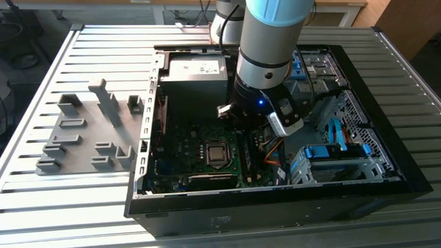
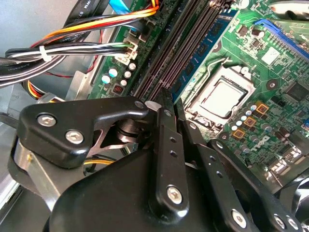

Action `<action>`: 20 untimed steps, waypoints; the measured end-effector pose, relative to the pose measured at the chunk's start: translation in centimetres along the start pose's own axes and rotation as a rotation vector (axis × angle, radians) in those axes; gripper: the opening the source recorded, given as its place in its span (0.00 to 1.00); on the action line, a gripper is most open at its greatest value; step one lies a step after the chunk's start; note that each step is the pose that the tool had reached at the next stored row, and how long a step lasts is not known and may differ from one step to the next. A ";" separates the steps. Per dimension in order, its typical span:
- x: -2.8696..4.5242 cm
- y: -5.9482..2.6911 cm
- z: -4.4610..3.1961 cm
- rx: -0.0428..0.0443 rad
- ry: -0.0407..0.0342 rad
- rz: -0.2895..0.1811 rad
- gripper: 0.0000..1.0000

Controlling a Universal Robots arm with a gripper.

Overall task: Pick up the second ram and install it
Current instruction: 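Insert the second ram into the second slot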

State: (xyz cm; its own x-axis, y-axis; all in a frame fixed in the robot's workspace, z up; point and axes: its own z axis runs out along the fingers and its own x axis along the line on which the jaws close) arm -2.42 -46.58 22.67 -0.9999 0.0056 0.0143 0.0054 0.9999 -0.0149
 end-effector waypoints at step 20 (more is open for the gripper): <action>-0.01 -0.50 0.67 -0.0022 0.0010 0.035 0.14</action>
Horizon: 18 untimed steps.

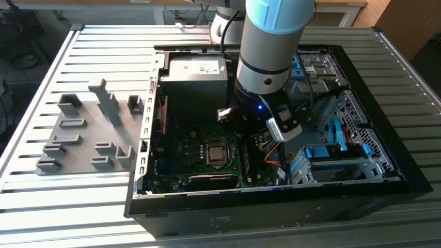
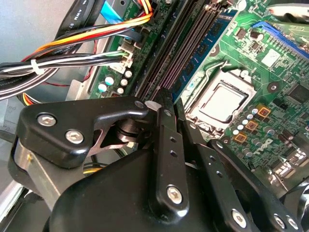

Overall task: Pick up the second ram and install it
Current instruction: 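Insert the second ram into the second slot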

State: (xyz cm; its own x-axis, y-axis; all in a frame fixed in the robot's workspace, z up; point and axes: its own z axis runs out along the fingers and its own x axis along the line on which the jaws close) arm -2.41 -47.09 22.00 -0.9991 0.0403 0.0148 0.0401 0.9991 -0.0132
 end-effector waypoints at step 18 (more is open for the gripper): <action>-0.02 -0.05 0.88 -0.0001 0.0003 0.012 0.14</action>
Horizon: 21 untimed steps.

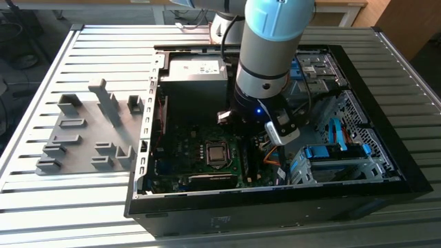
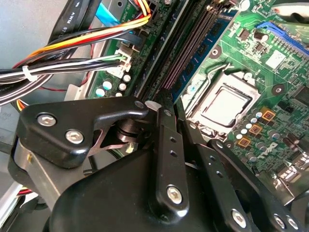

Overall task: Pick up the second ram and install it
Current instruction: 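Insert the second ram into the second slot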

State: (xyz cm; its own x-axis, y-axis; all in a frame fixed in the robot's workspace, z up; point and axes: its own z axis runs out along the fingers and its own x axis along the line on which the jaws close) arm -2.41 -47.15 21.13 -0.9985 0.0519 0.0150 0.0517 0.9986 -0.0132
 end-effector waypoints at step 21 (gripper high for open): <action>0.01 -0.01 -0.54 -0.0004 0.0000 0.000 0.14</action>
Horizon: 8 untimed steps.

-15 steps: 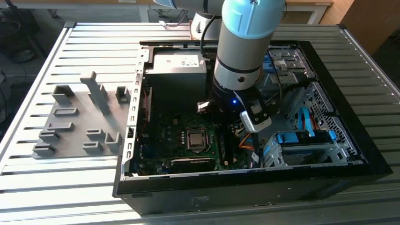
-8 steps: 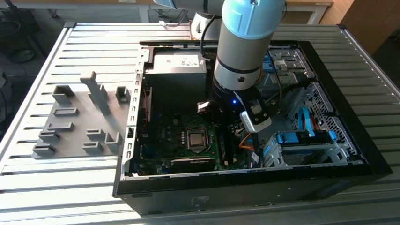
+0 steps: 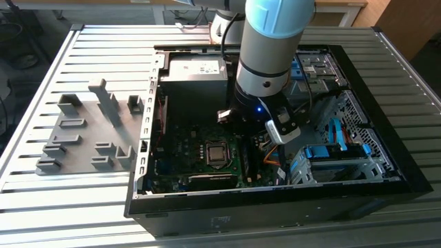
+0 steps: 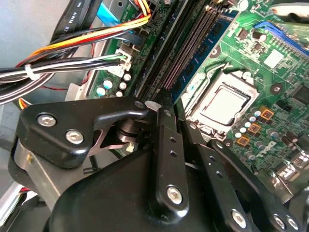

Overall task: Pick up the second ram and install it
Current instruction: 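Insert the second ram into the second slot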

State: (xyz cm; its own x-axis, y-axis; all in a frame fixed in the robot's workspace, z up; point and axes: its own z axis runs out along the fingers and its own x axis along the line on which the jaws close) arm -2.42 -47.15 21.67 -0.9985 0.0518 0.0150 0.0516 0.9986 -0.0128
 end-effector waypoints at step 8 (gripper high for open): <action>0.00 -0.01 -0.37 -0.0011 -0.0004 -0.030 0.14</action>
State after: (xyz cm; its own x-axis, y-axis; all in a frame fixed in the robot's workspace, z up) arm -2.41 -47.15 22.04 -0.9997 0.0214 0.0150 0.0212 0.9997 -0.0112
